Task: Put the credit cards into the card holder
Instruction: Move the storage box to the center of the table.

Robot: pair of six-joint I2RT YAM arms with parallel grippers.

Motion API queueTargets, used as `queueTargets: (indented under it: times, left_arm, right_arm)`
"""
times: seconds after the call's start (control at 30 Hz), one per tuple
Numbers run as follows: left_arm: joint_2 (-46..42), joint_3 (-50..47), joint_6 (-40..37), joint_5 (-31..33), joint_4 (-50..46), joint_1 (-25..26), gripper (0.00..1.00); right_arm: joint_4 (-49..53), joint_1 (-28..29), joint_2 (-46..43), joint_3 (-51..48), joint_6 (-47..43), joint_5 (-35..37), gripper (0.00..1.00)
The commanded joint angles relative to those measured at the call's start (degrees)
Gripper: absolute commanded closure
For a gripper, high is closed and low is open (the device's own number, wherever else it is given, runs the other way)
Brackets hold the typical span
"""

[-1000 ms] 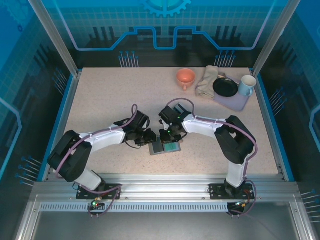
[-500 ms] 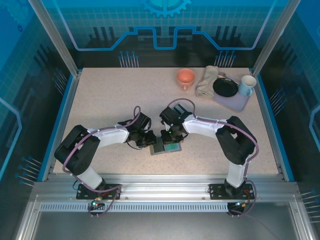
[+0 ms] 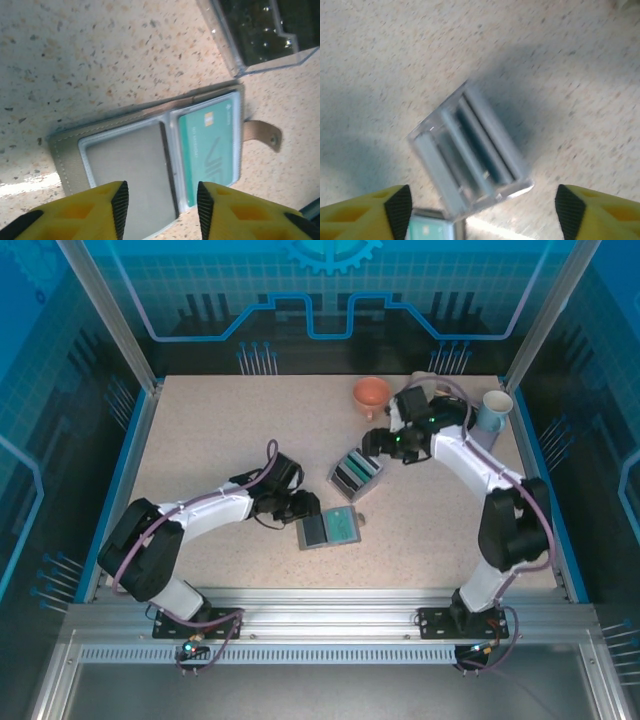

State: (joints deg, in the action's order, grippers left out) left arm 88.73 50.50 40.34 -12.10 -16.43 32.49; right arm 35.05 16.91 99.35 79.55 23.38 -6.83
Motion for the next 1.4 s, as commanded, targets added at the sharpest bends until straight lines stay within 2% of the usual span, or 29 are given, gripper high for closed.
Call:
queueTargets:
  times: [0.0, 0.17, 0.33, 0.53, 0.8, 0.9, 1.0, 1.1, 1.23, 1.37]
  left_arm:
    - [-1.79, 1.91, 0.35, 0.24, -0.96, -0.54, 0.54]
    - [-3.37, 1.60, 2.14, -0.19, 0.28, -1.47, 0.45]
    - [-4.23, 1.28, 2.90, -0.80, 0.33, -2.87, 0.41]
    - [-4.64, 0.57, 3.60, -1.19, 0.54, -4.69, 0.37]
    - [0.76, 3.32, 5.66, -4.30, 2.40, -6.65, 0.36]
    - [4.77, 6.32, 6.16, -5.65, 2.89, -6.74, 0.37]
    - [8.70, 9.55, 7.09, -6.10, 2.50, -6.74, 0.37]
    - [12.09, 12.75, 7.52, -6.35, 1.73, -6.74, 0.38]
    - [14.98, 14.79, 8.15, -7.24, 3.04, -6.74, 0.40]
    - [16.81, 15.27, 8.79, -7.15, 3.37, -6.76, 0.45]
  right_arm:
    - [3.52, -2.09, 8.68, 6.79, -3.92, -7.79, 0.20]
    - [4.37, -3.42, 17.07, 12.63, -3.62, -12.18, 0.18]
    - [4.00, -3.56, 20.58, 13.75, -2.87, -19.29, 0.21]
    - [-0.64, -2.39, 16.16, 6.82, -0.11, -27.18, 0.21]
    - [-4.16, 2.22, 9.31, -1.13, 2.67, -26.66, 0.21]
    - [-2.78, 3.73, 6.93, -2.53, 2.41, -20.50, 0.21]
    - [2.58, 4.10, 5.11, -1.72, 0.13, -6.17, 0.21]
    - [5.84, 5.66, 3.18, -0.52, -2.97, 3.83, 0.24]
    - [7.41, 7.74, 2.91, 0.76, -5.58, 7.47, 0.30]
    - [9.14, 10.44, 4.69, 3.17, -6.72, 10.61, 0.32]
